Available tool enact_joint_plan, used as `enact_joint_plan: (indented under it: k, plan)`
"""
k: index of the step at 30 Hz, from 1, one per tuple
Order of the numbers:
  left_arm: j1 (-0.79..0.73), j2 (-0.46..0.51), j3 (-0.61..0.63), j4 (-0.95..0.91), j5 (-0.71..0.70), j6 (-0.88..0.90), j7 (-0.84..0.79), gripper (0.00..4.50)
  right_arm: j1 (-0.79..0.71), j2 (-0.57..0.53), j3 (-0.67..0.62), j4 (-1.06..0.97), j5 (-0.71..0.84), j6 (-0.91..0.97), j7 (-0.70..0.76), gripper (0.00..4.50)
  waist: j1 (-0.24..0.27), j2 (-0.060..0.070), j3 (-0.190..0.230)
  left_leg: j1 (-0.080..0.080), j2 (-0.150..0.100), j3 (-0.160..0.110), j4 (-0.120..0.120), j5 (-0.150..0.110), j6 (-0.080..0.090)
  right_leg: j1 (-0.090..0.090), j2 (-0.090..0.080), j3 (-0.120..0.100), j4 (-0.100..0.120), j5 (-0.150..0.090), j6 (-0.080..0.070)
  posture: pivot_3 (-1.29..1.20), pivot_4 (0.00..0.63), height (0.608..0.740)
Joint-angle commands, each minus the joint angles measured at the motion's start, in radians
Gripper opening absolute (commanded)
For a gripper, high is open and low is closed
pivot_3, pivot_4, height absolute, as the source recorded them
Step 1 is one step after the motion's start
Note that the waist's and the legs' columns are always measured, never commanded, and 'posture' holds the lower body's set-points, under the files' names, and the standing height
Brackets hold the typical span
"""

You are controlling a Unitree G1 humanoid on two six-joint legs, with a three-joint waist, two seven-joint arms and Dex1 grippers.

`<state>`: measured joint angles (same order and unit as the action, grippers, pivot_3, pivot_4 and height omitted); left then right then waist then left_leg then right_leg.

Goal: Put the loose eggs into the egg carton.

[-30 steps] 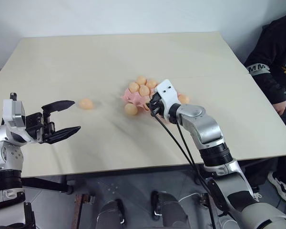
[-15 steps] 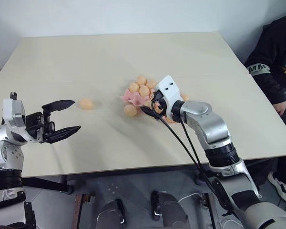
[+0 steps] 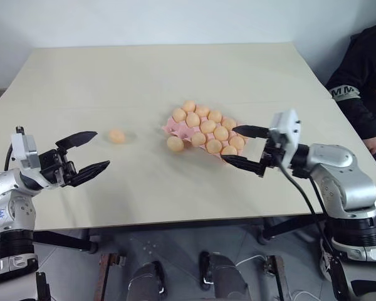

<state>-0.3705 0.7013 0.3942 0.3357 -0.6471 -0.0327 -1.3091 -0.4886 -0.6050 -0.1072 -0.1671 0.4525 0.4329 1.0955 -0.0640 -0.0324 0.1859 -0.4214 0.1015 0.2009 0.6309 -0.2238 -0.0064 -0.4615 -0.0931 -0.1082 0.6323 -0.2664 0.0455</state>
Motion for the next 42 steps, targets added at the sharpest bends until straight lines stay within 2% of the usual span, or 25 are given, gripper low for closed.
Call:
enact_joint_plan:
  k: [1, 8, 13, 19, 24, 32, 36, 42]
  plan:
    - [0.022, 0.005, 0.040, -0.044, 0.042, -0.029, 0.108, 4.50, 0.066, -0.092, -0.085, 0.002, 0.068, -0.057, 0.124, 4.46, 0.009, 0.000, 0.000, 0.000, 0.000, 0.000, 0.000, 0.000, 0.000, 0.000, 0.000, 0.000, 0.000, 0.000, 0.000, 0.00, 0.150, 0.740]
    - [0.103, 0.056, 0.125, -0.096, 0.033, 0.056, 0.254, 4.50, 0.139, -0.243, -0.219, 0.152, 0.088, -0.155, 0.229, 4.46, 0.010, 0.000, 0.000, 0.000, -0.001, 0.000, 0.000, -0.002, -0.001, 0.001, -0.002, 0.001, -0.002, 0.001, 0.001, 0.00, 0.150, 0.740]
    - [0.097, 0.083, 0.141, -0.063, 0.067, 0.091, 0.350, 4.50, 0.164, -0.289, -0.274, 0.243, 0.085, -0.212, 0.231, 4.46, 0.013, 0.000, 0.000, 0.001, -0.001, -0.001, 0.000, -0.003, -0.003, 0.002, -0.002, 0.000, -0.003, 0.001, 0.001, 0.00, 0.150, 0.740]
    - [0.083, 0.112, 0.122, 0.005, 0.094, 0.112, 0.353, 4.50, 0.203, -0.314, -0.306, 0.238, 0.088, -0.220, 0.214, 4.46, 0.012, 0.000, 0.000, 0.000, -0.001, 0.000, 0.000, -0.003, -0.002, 0.002, -0.003, 0.001, -0.004, 0.002, 0.002, 0.00, 0.150, 0.740]
    - [-0.052, 0.125, 0.030, 0.164, 0.169, 0.060, 0.294, 4.50, 0.188, -0.300, -0.286, 0.211, 0.093, -0.214, 0.180, 4.46, 0.017, 0.000, 0.001, 0.001, -0.001, 0.000, 0.001, -0.002, -0.002, 0.002, -0.002, 0.000, -0.004, 0.002, 0.001, 0.00, 0.150, 0.740]
    - [-0.413, 0.121, -0.130, 0.609, 0.340, -0.122, 0.160, 4.50, 0.188, -0.291, -0.269, 0.151, 0.105, -0.195, 0.136, 4.46, 0.036, 0.000, 0.000, -0.001, -0.002, 0.001, 0.002, -0.001, -0.001, 0.001, -0.002, 0.000, -0.005, 0.005, 0.002, 0.00, 0.150, 0.740]
    - [-0.547, 0.082, -0.165, 0.770, 0.402, -0.173, 0.196, 4.50, 0.233, -0.275, -0.287, 0.092, 0.117, -0.183, 0.095, 4.46, 0.036, 0.000, 0.000, -0.001, -0.002, 0.002, 0.002, 0.000, 0.002, 0.001, -0.001, 0.000, -0.005, 0.005, 0.002, 0.00, 0.150, 0.740]
    - [-0.631, 0.029, -0.206, 0.886, 0.483, -0.209, 0.272, 4.50, 0.294, -0.259, -0.305, 0.025, 0.134, -0.171, 0.042, 4.46, 0.036, 0.000, 0.001, -0.001, -0.002, 0.002, 0.003, -0.001, 0.004, 0.002, -0.001, 0.000, -0.005, 0.005, 0.003, 0.00, 0.150, 0.740]
